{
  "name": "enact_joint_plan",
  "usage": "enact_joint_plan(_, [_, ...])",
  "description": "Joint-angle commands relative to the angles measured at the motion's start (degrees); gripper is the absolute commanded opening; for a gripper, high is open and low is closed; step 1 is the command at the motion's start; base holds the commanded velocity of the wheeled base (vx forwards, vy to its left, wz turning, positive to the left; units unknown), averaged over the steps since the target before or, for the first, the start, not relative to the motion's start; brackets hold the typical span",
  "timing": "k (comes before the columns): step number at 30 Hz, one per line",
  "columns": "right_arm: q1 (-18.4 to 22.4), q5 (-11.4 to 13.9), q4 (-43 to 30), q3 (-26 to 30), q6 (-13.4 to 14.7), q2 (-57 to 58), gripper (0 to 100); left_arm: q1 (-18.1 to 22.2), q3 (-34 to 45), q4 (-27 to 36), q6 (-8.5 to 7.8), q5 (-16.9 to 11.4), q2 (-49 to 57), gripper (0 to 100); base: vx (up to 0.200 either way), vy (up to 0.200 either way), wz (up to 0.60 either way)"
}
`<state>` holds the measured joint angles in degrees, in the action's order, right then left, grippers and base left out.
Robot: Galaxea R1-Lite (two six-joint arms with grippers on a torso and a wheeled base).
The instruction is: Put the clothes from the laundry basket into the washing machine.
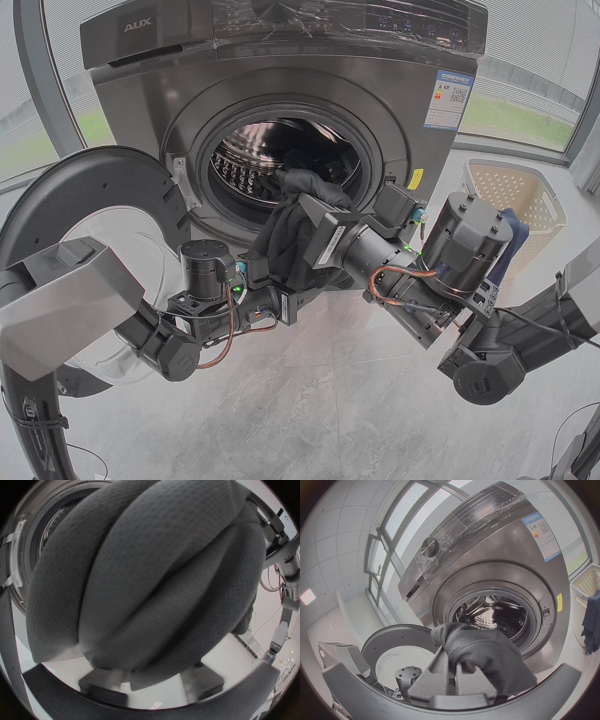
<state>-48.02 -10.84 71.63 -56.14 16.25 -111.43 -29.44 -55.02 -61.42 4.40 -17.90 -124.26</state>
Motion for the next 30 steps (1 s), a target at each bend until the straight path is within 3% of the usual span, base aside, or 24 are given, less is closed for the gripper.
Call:
enact_joint_plan(1, [0.0, -0.1, 0.0, 0.2, 0.0, -0.2, 0, -0.4, -0.1, -0.1, -0.01, 0.3, -0.2, 0, 0.0, 0.0, 0.0])
enact_joint_plan(15, [0.0, 0.2, 0.4, 3.0, 0.0, -0.6, 0, -9.5, 18.1, 0.0, -0.01, 0.1, 17.3, 0, 0.0, 0.0, 0.0])
enact_joint_plan(16, [-0.1, 0.6, 1.1, 3.0, 0.0, -1.2, 100, -10.0, 19.0, -0.1, -0.01, 0.2, 18.2, 0, 0.0, 0.0, 0.0])
enact_joint_plan(20, [-1.3, 0.8, 2.1, 4.3, -0.1, -1.2, 100, -9.4, 18.8, -0.2, 0.17, 0.2, 19.1, 0, 0.0, 0.0, 0.0])
enact_joint_plan(25, [-1.8, 1.0, 2.2, 7.7, -0.1, 1.0, 100, -7.6, 17.0, -2.5, 2.72, 0.3, 19.0, 0, 0.0, 0.0, 0.0])
enact_joint_plan(30, [-1.6, 0.9, 2.1, 8.8, -0.1, 3.2, 100, -7.0, 16.0, -2.8, 3.69, 1.5, 18.5, 0, 0.0, 0.0, 0.0])
